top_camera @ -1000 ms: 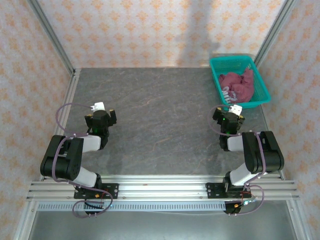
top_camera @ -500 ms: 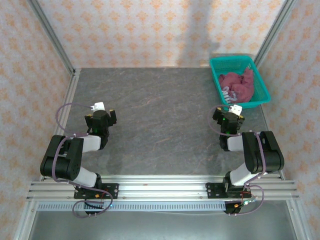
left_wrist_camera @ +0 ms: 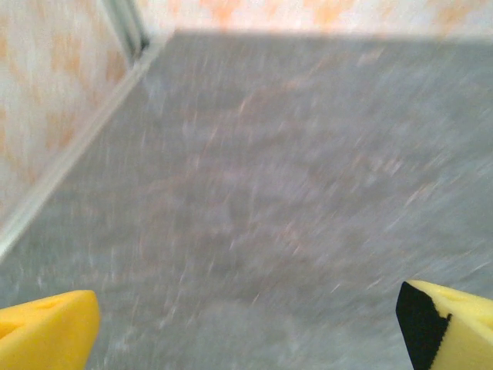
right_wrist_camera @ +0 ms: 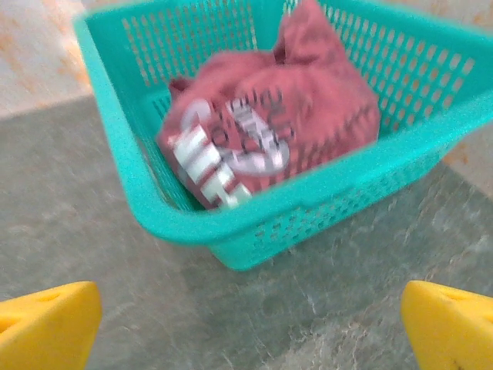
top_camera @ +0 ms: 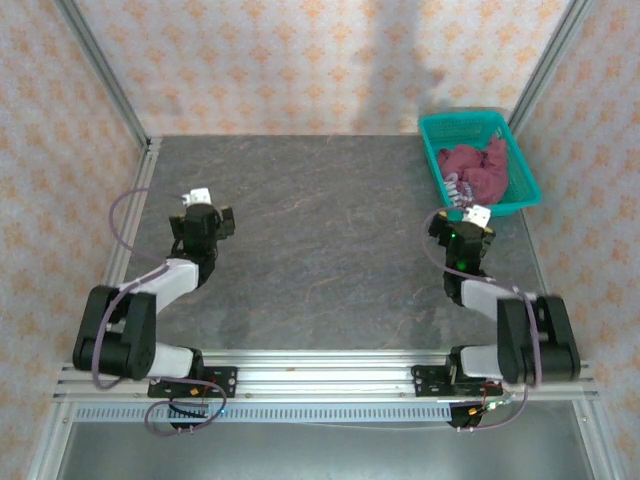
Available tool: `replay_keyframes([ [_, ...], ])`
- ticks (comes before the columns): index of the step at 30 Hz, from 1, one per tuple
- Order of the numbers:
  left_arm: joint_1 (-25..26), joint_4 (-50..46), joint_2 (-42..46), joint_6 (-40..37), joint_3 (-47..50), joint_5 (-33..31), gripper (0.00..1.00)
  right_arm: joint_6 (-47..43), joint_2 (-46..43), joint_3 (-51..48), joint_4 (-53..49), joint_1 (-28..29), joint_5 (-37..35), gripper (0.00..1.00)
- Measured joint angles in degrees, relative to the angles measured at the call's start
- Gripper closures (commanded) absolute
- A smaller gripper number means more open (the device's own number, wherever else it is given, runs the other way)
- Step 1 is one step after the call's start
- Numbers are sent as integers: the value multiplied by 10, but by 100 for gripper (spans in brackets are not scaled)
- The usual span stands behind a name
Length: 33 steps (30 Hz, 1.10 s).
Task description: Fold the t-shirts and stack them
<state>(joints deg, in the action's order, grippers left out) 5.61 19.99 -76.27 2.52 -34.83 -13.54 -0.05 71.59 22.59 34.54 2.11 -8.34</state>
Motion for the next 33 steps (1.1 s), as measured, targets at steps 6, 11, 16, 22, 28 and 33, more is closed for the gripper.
replay_keyframes([
  [6,49,-210,91,64,-169,17,0,73,-146,147,-264,0,49,1],
  [11,76,-387,43,140,-345,62,0,135,-76,368,-505,0,108,1],
  [16,157,-482,-45,167,-472,110,0,147,127,619,-670,-16,141,1],
  [22,211,-503,-83,179,-518,166,0,170,357,802,-763,-81,141,0],
  [28,232,-516,-67,191,-534,182,0,196,516,906,-800,-116,124,2],
  [33,233,-555,-10,210,-525,162,0,217,614,991,-817,-118,120,4],
])
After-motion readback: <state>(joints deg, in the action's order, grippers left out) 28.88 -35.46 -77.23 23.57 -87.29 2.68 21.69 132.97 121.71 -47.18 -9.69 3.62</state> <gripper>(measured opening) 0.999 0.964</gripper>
